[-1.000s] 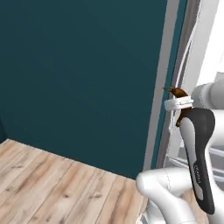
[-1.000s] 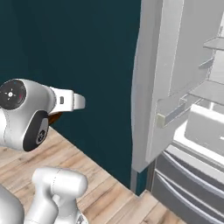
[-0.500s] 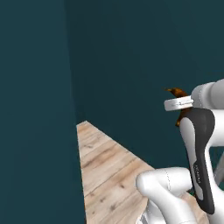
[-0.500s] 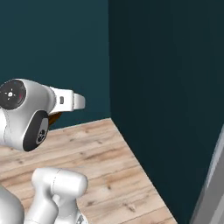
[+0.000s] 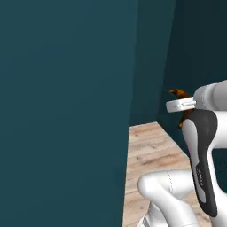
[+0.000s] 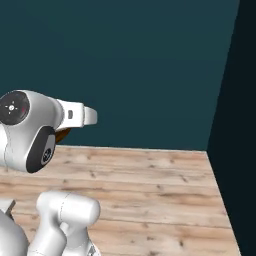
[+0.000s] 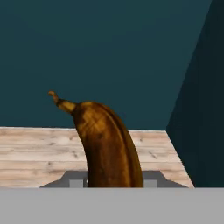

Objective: Retrieve the kiwi and banana from the fridge and place them into the bowl on the dining table.

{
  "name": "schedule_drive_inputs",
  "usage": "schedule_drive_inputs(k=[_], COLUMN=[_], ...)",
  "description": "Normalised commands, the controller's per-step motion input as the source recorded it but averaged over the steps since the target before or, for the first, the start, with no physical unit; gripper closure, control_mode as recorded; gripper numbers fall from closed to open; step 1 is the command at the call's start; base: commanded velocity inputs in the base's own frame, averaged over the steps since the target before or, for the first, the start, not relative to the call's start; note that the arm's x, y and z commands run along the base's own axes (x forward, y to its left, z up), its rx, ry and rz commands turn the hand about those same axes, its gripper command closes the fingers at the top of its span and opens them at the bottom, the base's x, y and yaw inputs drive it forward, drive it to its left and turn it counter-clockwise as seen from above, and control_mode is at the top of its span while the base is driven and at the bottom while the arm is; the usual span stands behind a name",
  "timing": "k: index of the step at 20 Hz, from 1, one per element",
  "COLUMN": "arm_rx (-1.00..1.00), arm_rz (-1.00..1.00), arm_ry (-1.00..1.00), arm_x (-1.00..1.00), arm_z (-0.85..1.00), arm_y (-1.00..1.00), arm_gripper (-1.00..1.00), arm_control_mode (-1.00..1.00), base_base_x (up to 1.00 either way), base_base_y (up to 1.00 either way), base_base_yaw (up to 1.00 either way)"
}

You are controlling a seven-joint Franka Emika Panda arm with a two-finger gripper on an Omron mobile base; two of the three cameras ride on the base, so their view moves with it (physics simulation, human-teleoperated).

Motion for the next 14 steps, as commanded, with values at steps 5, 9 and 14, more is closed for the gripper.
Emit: schedule_drive_inputs(k=[5,9,14], arm_rx=[0.00,0.00,0.00], arm_rz=[0.00,0.00,0.00], arm_ry=[0.00,0.00,0.00], arm_x=[0.00,0.00,0.00], arm_z=[0.00,0.00,0.00], arm_y=[0.00,0.00,0.00], arm_gripper=[1.00,1.00,1.00], arm_control_mode=[1.00,1.00,1.00], base_base_x=[0.63,1.00,1.00], base_base_y=[0.26,-0.08,-0.30], base_base_yaw=[0.66,0.49,0.41])
